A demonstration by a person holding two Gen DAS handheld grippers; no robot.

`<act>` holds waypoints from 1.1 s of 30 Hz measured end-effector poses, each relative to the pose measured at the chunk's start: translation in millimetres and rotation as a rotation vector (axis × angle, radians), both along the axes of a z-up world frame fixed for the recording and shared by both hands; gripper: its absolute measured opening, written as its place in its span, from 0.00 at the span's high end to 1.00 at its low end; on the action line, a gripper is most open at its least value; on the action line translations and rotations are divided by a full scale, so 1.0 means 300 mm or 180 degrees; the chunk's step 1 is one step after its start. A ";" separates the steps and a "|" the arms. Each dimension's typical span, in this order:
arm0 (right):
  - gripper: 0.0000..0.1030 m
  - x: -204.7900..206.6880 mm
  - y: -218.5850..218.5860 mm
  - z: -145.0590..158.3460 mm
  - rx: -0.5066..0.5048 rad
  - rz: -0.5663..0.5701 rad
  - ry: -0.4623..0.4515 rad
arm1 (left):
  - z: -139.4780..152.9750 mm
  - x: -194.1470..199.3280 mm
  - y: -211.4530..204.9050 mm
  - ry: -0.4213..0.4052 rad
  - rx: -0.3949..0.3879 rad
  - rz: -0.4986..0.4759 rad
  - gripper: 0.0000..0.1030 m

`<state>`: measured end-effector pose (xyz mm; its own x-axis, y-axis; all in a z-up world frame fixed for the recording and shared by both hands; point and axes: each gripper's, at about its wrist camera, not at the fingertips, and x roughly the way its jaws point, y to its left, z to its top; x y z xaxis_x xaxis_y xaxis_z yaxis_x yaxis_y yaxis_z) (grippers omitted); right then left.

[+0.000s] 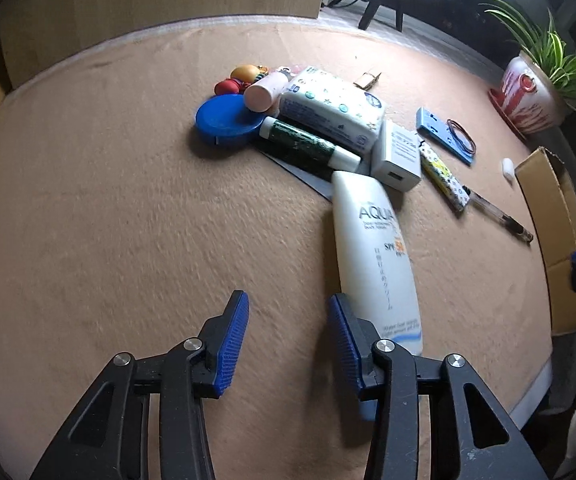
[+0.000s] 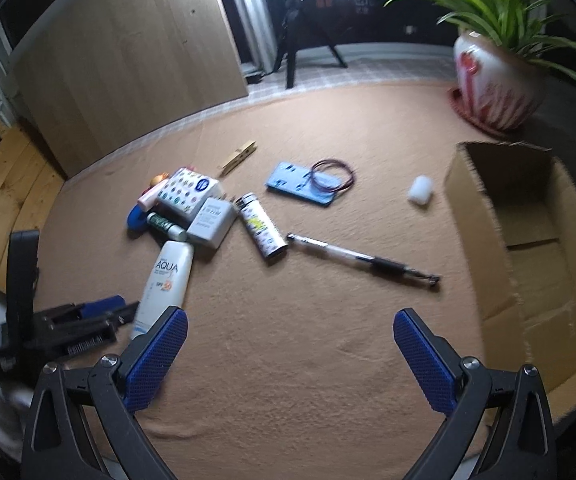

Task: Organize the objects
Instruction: 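Move the left tool to the white AQUA sunscreen tube and close on it, then lift the sunscreen tube with the left tool and carry it over the cardboard box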

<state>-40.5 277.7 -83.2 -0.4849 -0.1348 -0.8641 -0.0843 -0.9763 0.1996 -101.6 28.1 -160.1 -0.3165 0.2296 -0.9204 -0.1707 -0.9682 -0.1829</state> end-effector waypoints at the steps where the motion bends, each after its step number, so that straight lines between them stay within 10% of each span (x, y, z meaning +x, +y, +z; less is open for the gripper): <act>1: 0.05 -0.010 -0.006 -0.011 -0.0021 0.0041 -0.0021 | 0.006 0.010 -0.001 0.0021 0.0026 0.0039 0.49; 5: 0.16 -0.069 -0.026 -0.059 -0.0260 0.0233 -0.0170 | 0.080 0.092 0.022 0.0203 0.0082 -0.0016 0.30; 14: 0.33 -0.164 -0.089 -0.141 -0.0743 0.0502 -0.0464 | 0.071 0.081 0.130 0.0121 0.0250 -0.0212 0.27; 33: 0.59 -0.232 -0.172 -0.250 -0.1153 0.0753 -0.0867 | -0.005 0.046 0.211 -0.0103 0.0428 -0.0463 0.51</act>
